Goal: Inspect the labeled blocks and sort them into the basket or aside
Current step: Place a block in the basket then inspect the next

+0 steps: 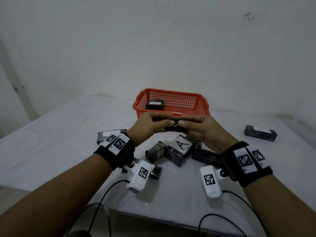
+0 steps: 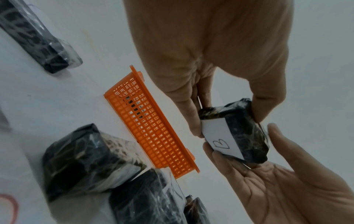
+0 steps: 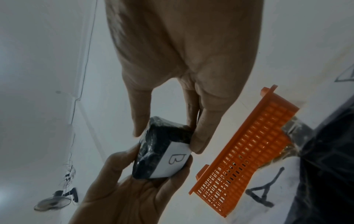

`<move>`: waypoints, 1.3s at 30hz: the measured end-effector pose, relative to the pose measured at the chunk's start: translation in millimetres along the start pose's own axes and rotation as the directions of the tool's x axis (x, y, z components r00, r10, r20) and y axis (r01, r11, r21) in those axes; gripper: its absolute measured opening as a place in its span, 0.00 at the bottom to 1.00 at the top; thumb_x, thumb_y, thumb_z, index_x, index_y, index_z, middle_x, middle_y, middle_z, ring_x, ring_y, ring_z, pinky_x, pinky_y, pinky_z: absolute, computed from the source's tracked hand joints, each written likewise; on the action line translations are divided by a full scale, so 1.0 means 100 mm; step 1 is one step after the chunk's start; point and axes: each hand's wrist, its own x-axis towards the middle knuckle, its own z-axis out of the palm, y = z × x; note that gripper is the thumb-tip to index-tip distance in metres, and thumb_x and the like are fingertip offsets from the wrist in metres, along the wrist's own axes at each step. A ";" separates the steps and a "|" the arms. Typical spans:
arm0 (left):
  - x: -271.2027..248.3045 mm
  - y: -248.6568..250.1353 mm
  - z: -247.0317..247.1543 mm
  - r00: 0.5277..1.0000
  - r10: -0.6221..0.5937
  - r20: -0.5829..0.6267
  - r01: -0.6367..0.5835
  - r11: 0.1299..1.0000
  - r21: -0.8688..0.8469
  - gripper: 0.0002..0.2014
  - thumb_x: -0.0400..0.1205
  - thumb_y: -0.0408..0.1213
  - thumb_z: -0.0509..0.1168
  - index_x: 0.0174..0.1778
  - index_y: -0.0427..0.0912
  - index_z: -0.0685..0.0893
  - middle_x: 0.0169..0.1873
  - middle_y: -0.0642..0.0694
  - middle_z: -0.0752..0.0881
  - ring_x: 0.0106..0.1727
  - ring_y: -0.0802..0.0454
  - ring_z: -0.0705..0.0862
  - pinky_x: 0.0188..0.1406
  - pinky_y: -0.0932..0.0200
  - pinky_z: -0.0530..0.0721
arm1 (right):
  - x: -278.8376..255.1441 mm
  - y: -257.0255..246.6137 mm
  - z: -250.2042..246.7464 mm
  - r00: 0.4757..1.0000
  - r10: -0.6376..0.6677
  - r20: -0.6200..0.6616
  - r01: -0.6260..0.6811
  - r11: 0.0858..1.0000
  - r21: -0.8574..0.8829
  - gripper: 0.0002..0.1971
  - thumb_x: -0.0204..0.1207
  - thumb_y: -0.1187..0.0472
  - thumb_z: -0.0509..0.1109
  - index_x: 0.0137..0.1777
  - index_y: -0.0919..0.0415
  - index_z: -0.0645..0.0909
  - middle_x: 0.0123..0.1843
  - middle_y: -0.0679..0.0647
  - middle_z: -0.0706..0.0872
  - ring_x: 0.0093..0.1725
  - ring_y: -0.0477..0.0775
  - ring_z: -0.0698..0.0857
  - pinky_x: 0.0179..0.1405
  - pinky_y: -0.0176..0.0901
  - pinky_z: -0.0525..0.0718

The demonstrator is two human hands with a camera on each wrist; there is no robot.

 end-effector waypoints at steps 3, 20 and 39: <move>-0.01 0.03 0.00 0.999 -0.026 0.026 0.027 0.999 -0.034 0.21 0.79 0.38 0.74 0.69 0.39 0.87 0.65 0.41 0.90 0.68 0.44 0.88 0.73 0.36 0.82 | -0.01 -0.02 -0.01 1.000 -0.013 0.008 0.013 1.000 -0.018 0.12 0.77 0.72 0.77 0.60 0.70 0.89 0.55 0.62 0.95 0.55 0.56 0.95 0.49 0.35 0.90; -0.04 0.05 -0.02 1.000 0.012 0.003 -0.013 0.996 0.093 0.35 0.68 0.16 0.80 0.71 0.37 0.80 0.66 0.42 0.87 0.69 0.51 0.86 0.68 0.49 0.88 | 0.00 0.01 -0.01 0.994 0.107 -0.003 -0.107 0.993 -0.056 0.16 0.79 0.62 0.77 0.65 0.66 0.87 0.57 0.64 0.94 0.56 0.63 0.94 0.59 0.52 0.93; -0.06 0.03 0.02 0.997 0.078 0.016 -0.079 0.988 0.136 0.20 0.79 0.29 0.76 0.68 0.38 0.86 0.62 0.44 0.90 0.64 0.52 0.90 0.66 0.53 0.88 | -0.02 0.03 -0.05 0.995 0.100 0.006 -0.099 0.992 -0.072 0.14 0.82 0.60 0.75 0.63 0.68 0.89 0.59 0.64 0.94 0.61 0.64 0.93 0.61 0.48 0.91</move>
